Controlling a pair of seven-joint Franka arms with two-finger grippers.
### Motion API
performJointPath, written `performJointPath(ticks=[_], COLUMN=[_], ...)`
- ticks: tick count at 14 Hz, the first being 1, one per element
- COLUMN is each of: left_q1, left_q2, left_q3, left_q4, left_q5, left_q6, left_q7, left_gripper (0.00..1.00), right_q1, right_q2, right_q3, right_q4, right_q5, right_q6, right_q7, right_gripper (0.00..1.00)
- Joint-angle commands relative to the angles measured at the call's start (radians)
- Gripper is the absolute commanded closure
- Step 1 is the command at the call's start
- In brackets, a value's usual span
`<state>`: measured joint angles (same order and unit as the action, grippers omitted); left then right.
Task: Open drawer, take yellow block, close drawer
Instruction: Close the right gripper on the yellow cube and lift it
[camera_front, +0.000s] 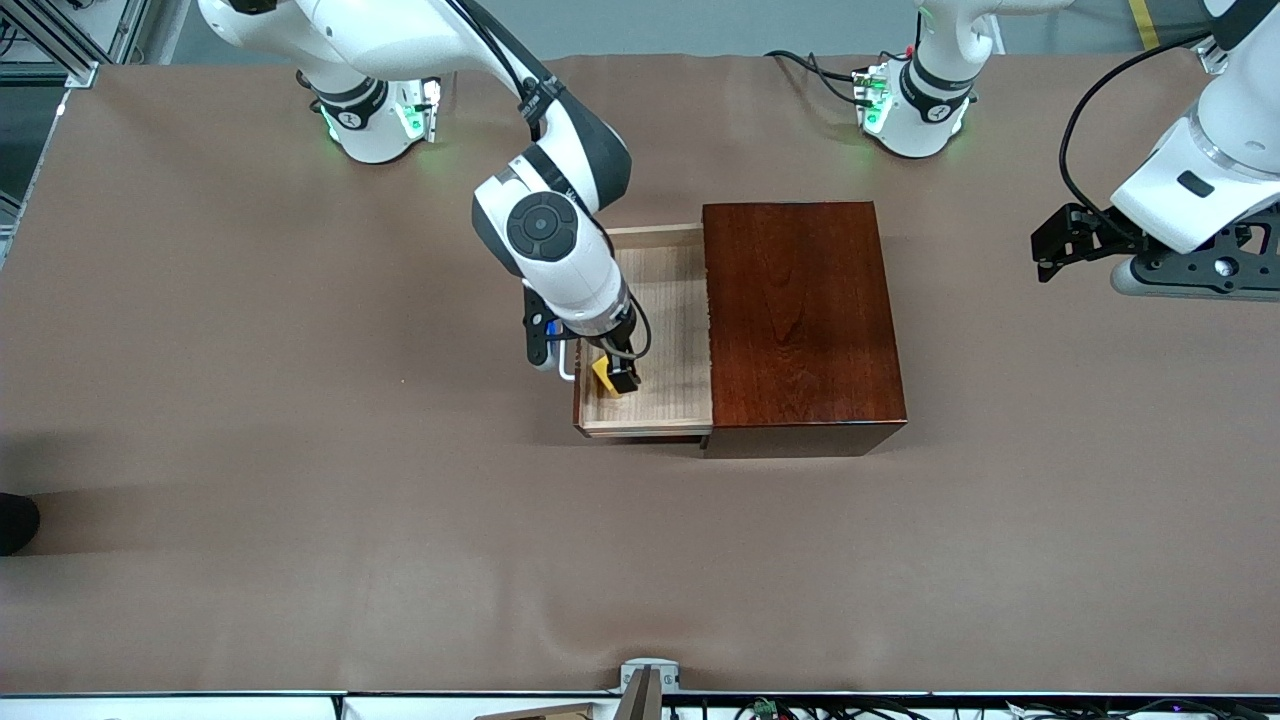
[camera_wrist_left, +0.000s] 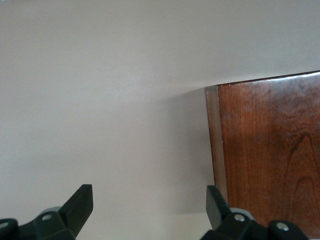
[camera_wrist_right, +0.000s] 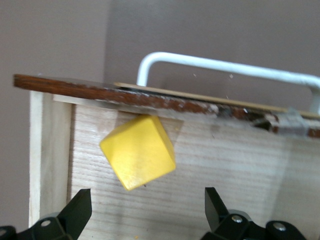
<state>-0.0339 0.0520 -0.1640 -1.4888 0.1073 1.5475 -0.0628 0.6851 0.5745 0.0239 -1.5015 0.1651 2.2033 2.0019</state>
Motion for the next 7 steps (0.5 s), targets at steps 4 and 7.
performJointPath(ticks=[4,7], left_q1=[-0.003,-0.009], left_q2=[0.014,0.012], left_q3=[-0.009,-0.011], left_q4=[0.019,0.019], left_q5=[0.032,0.032], left_q6=[0.009,0.009], left_q7=[-0.014,-0.014], left_gripper=[0.00,0.00], right_q1=[-0.015,-0.021], right_q2=[0.007,0.027], right_q3=[-0.001,-0.002], right_q4=[0.003,0.003], right_q5=[0.005,-0.001], right_q6=[-0.001,0.019], right_q7=[-0.065,-0.092], right_gripper=[0.00,0.00])
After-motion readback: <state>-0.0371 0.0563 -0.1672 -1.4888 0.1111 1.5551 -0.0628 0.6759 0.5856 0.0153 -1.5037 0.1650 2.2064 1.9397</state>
